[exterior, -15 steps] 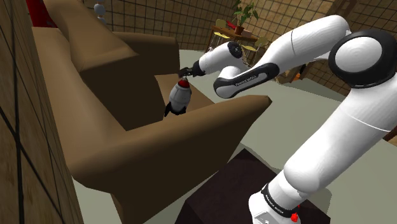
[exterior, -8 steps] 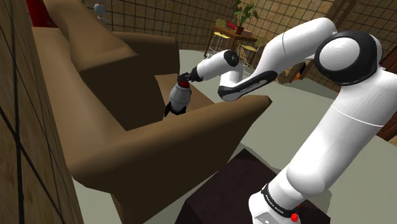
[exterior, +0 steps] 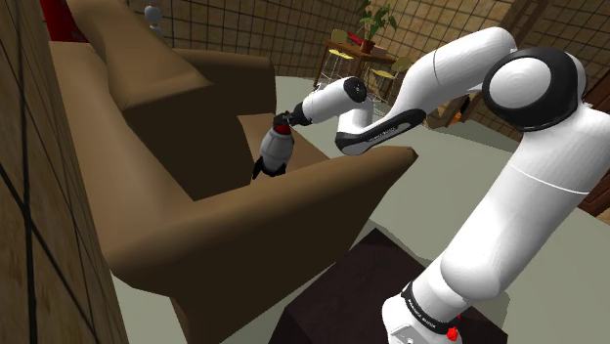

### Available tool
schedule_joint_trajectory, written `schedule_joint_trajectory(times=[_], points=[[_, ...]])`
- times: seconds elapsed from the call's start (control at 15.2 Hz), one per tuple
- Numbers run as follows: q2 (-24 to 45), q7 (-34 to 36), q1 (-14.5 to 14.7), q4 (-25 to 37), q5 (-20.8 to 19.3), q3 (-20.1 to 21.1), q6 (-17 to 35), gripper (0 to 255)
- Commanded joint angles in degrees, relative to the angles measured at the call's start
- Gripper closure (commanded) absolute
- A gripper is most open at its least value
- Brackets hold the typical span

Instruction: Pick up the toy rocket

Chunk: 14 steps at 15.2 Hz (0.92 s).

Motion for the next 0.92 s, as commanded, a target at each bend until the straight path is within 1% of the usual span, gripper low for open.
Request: schedule_joint_trajectory(times=[0.0,0.07,0.26,0.46,0.66,0.86], points=[[0.07,-0.04,-0.05,-0.07,0.04,-0.02,-0.06,255],[0.06,0.69,0.26,-0.02,-0.62,-0.27,-0.1,255],[-2.03,-10.63,-3.93,-1.96,11.07,5.21,-1.37,255],[-3.97,-20.63,-7.22,-3.23,21.83,9.89,-2.71,255],[-5.76,-29.28,-9.04,-3.87,31.48,13.07,-4.2,255],[-7.4,-36.19,-9.3,-3.9,39.34,14.48,-5.93,255]])
